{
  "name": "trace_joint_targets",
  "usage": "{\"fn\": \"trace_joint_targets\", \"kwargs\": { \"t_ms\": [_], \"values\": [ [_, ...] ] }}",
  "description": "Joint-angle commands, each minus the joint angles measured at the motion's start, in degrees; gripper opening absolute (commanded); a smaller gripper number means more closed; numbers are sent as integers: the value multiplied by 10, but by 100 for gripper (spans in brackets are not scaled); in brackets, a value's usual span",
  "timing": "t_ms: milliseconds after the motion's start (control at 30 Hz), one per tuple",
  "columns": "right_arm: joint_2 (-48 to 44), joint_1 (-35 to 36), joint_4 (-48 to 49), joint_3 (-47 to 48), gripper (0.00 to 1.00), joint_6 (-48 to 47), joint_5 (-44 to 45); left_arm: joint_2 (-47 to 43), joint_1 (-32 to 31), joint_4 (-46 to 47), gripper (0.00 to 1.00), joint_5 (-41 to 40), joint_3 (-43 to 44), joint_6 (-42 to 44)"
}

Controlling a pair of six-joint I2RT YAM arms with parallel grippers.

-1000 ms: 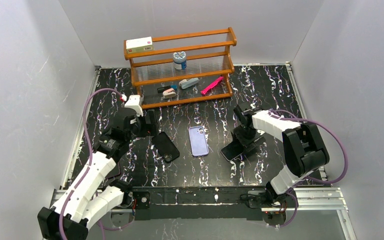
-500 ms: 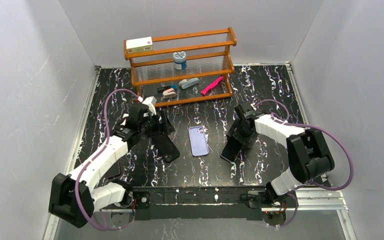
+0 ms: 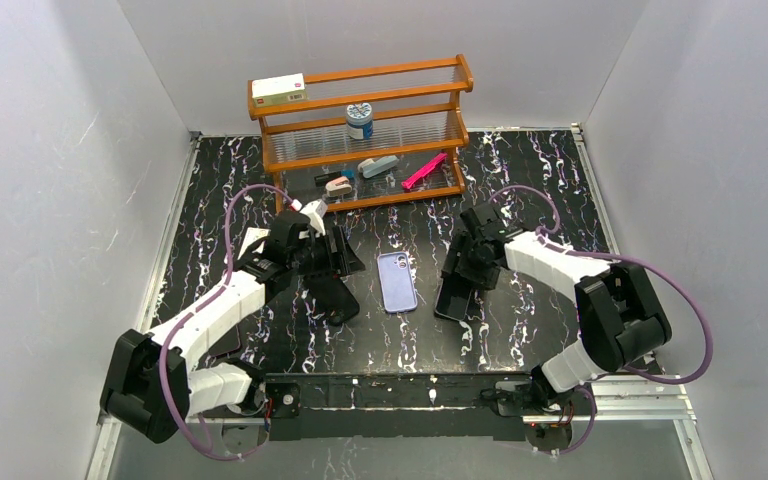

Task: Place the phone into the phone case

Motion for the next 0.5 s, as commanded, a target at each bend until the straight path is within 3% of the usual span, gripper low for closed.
{"fn": "trace_joint_targets", "kwargs": {
  "t_ms": [0, 300, 467],
  "values": [
    [-17, 41, 44, 39, 37, -16, -31, -6, -3, 6, 65, 13, -9, 5],
    [9, 104, 34, 95, 33, -22, 15, -43, -3, -25, 65, -20, -11, 26],
    [14, 123, 67, 112, 32, -27, -10, -57, -3, -45, 66, -38, -9, 38]
  ]
}}
